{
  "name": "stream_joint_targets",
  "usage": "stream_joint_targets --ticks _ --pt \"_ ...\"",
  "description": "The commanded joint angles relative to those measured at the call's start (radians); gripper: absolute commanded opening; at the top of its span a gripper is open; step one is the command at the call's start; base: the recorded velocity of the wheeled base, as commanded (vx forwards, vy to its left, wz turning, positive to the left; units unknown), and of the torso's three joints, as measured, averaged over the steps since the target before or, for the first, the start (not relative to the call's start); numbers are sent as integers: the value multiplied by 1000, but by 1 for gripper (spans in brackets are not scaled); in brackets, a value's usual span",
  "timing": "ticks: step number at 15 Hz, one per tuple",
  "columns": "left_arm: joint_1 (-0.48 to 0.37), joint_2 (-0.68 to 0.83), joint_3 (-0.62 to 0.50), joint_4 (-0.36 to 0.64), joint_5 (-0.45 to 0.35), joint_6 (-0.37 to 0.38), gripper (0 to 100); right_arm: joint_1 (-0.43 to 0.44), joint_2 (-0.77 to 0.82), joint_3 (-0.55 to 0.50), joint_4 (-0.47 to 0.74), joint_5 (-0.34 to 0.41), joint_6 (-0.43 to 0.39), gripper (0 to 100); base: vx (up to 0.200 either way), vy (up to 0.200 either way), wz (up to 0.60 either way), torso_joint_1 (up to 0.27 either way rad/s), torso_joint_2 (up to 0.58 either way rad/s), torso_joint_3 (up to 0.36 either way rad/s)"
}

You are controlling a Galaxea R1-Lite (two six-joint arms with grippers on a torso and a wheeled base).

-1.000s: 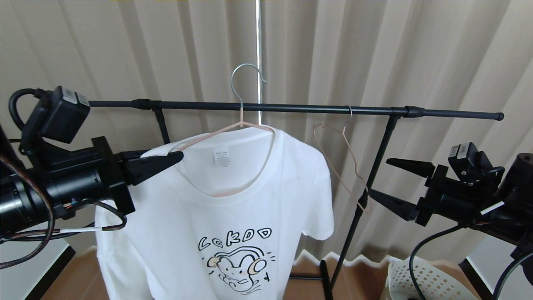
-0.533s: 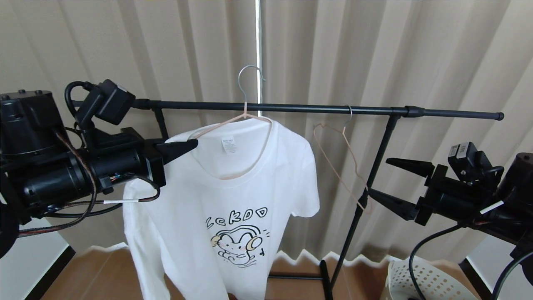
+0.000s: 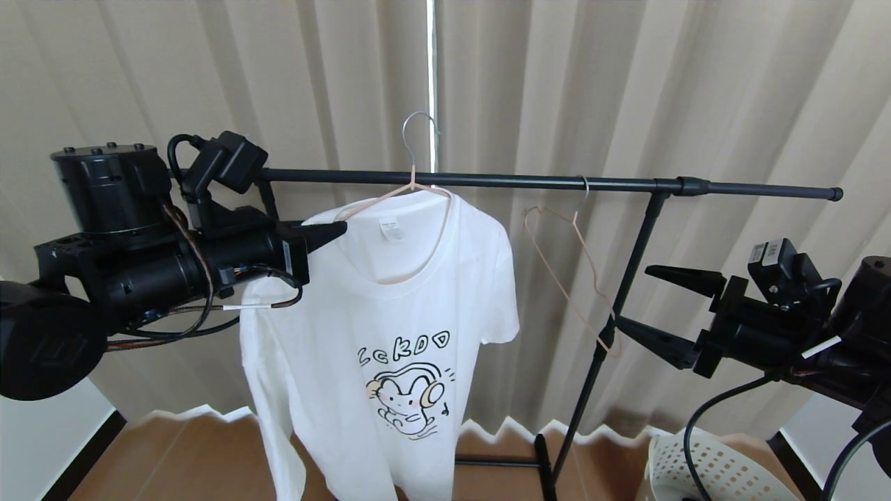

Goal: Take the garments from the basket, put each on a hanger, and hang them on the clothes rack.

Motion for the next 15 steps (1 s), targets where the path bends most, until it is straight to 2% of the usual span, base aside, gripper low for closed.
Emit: stream_joint_targets --ticks 1,4,15 --pt "0 45 -28 0 13 -7 0 0 1 0 -2 0 -1 100 0 0 0 0 0 0" --pt "0 113 -78 -1 65 -8 0 0 0 0 -2 0 -1 100 0 0 0 0 0 0" --pt "-12 265 -240 -1 116 -31 0 -1 0 2 -2 0 -2 100 0 0 0 0 0 0"
